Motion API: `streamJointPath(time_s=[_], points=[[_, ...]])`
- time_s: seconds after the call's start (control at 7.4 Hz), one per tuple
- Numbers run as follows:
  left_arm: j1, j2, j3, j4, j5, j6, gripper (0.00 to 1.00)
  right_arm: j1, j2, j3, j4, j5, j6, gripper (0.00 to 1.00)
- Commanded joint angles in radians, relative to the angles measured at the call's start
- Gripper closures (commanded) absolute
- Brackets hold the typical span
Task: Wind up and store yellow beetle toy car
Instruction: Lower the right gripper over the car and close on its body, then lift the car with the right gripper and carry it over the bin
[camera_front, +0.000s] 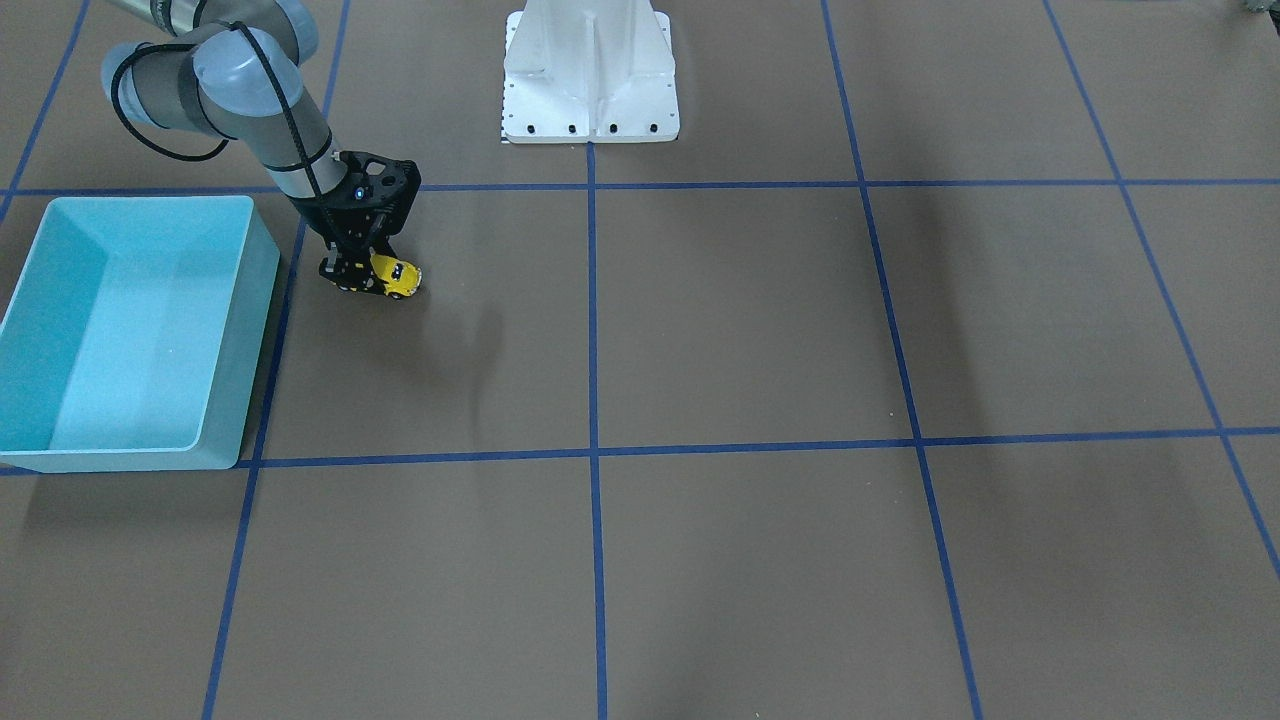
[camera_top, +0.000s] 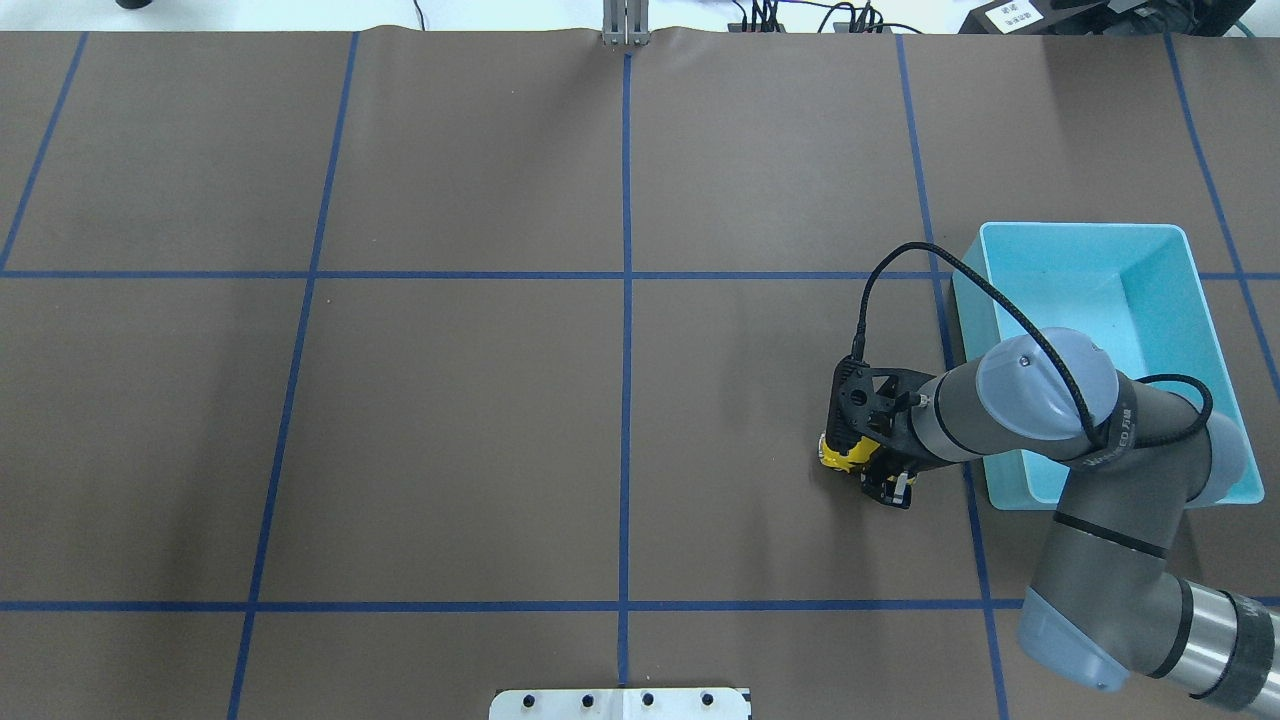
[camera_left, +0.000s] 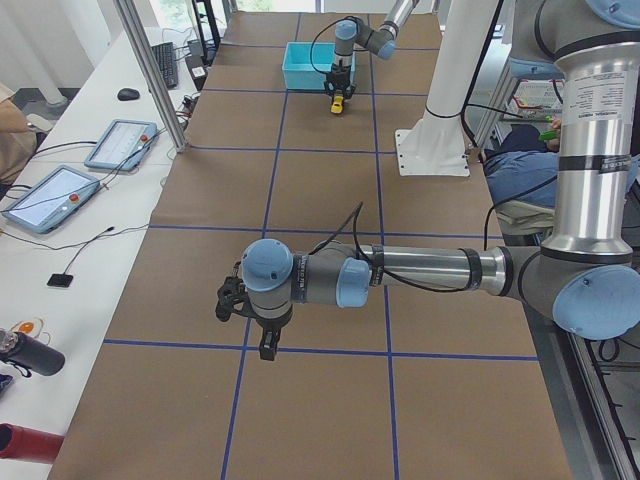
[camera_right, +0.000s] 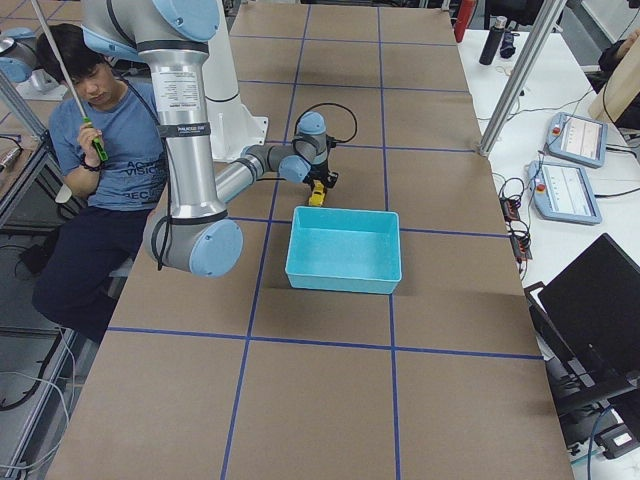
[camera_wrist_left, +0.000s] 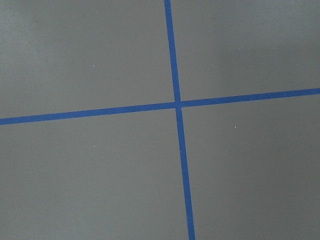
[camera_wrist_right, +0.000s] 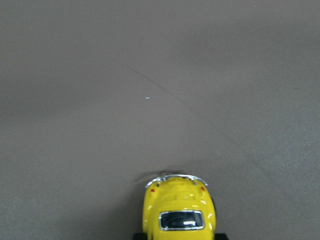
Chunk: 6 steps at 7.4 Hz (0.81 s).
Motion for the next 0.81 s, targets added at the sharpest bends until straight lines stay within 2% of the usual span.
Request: streamJointPath(time_s=[0.0, 0.14, 0.27, 0.41, 0.54, 0.68], points=[[-0.001, 0.001, 0.000, -0.002, 0.001, 0.002, 0.00, 0.072, 0.049, 0.116, -0.109, 0.066, 0.013, 1.00], [-0.001, 0.001, 0.000, -0.001, 0.001, 0.003, 0.00, 0.147, 0.071, 0.169, -0.211, 0.139, -0.001, 1.00], [-0.003, 0.002, 0.002, -0.001, 0.000, 0.003, 0.00, 0.199, 0.071, 0.238, -0.309, 0.167, -0.036, 1.00], [-0.003, 0.002, 0.002, -0.001, 0.000, 0.005, 0.00, 0.266, 0.070, 0.295, -0.426, 0.200, -0.167, 1.00], [-0.003, 0.001, 0.002, -0.001, 0.000, 0.005, 0.00, 0.338, 0.033, 0.341, -0.504, 0.236, -0.308, 1.00], [-0.003, 0.001, 0.002, -0.001, 0.001, 0.005, 0.00, 0.398, -0.063, 0.361, -0.511, 0.272, -0.441, 1.00]])
